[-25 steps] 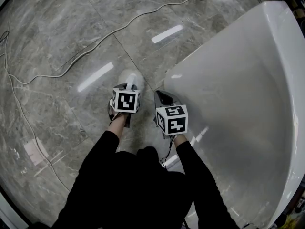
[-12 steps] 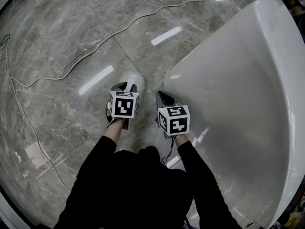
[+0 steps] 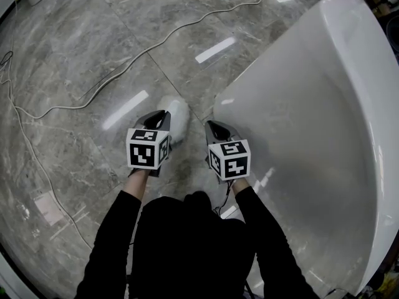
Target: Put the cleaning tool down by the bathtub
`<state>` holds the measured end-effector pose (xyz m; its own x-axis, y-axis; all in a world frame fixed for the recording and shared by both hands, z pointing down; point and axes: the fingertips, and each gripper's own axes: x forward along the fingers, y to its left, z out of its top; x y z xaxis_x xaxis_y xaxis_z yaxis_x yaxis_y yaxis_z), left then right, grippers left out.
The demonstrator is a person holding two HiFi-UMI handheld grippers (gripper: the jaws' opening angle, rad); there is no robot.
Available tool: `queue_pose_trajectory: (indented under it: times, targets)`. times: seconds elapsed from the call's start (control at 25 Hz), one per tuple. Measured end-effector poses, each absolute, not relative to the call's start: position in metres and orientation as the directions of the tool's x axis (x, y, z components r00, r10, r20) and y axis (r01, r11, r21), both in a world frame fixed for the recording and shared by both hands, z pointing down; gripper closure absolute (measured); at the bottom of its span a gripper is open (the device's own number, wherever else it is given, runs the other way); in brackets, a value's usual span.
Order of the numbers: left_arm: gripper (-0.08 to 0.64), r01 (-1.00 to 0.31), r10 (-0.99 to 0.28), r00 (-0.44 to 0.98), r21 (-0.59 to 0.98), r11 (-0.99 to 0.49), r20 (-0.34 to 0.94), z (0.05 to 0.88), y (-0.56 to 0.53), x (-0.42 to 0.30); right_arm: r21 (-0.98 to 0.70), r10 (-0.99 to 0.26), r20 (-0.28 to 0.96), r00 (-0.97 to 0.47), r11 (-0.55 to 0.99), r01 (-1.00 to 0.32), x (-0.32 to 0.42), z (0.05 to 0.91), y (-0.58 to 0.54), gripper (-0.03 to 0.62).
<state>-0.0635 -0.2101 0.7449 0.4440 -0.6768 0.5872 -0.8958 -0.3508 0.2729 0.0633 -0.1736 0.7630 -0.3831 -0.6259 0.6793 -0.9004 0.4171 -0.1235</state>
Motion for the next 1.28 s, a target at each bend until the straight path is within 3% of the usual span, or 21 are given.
queue_pose_trajectory:
  times: [0.2, 1.28]
  targets:
    - [0.552, -0.882, -0.696, 0.472, 0.298, -0.366, 0.541, 0.727, -0.203, -0.075, -0.129, -0.641, 0.664, -0.386, 0.41, -0.903, 0.067, 0.753, -0.171, 0.591]
    - [0.554, -0.852, -0.668, 0.524, 0.325, -0.411, 0.528, 0.715, -0.17, -0.086, -0.091, -0.672, 0.634, -0.383, 0.427, -0.9, 0.066, 0.737, -0.152, 0.592]
